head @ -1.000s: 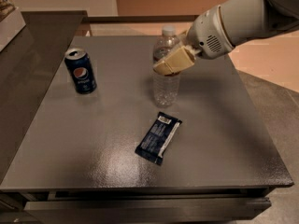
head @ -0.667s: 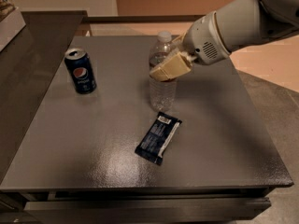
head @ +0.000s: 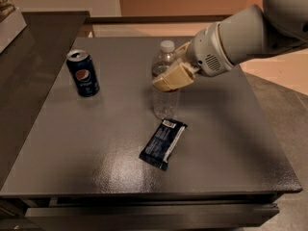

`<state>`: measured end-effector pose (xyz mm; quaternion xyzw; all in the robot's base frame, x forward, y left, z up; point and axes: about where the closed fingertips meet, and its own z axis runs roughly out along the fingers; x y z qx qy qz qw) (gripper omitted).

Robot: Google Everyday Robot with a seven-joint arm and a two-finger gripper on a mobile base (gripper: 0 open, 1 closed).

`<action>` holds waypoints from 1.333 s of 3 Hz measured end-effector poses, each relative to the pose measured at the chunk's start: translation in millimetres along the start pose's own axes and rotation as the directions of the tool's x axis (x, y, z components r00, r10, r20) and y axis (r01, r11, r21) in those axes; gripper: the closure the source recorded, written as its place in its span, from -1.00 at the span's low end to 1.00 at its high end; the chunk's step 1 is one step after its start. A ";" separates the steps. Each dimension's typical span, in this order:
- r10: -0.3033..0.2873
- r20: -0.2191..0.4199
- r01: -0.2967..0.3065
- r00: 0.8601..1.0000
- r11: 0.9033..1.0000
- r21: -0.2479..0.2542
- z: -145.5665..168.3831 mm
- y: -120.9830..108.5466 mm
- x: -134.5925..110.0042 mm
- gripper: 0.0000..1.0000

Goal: Move water bottle near rxbar blueberry

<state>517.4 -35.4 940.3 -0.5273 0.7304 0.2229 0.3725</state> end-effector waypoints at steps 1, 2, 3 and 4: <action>0.008 0.004 -0.008 1.000 1.000 0.013 3.1 1.1 4.4 -0.27; 0.017 0.007 -0.017 1.000 1.000 0.026 5.5 1.9 8.2 -0.73; 0.013 0.006 -0.013 1.000 1.000 0.024 6.2 3.4 6.4 -1.00; 0.013 0.006 -0.013 1.000 1.000 0.024 6.2 3.5 6.4 -1.00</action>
Offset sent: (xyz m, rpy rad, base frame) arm 0.0000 -0.0056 -0.0173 0.0143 -0.0051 -0.0573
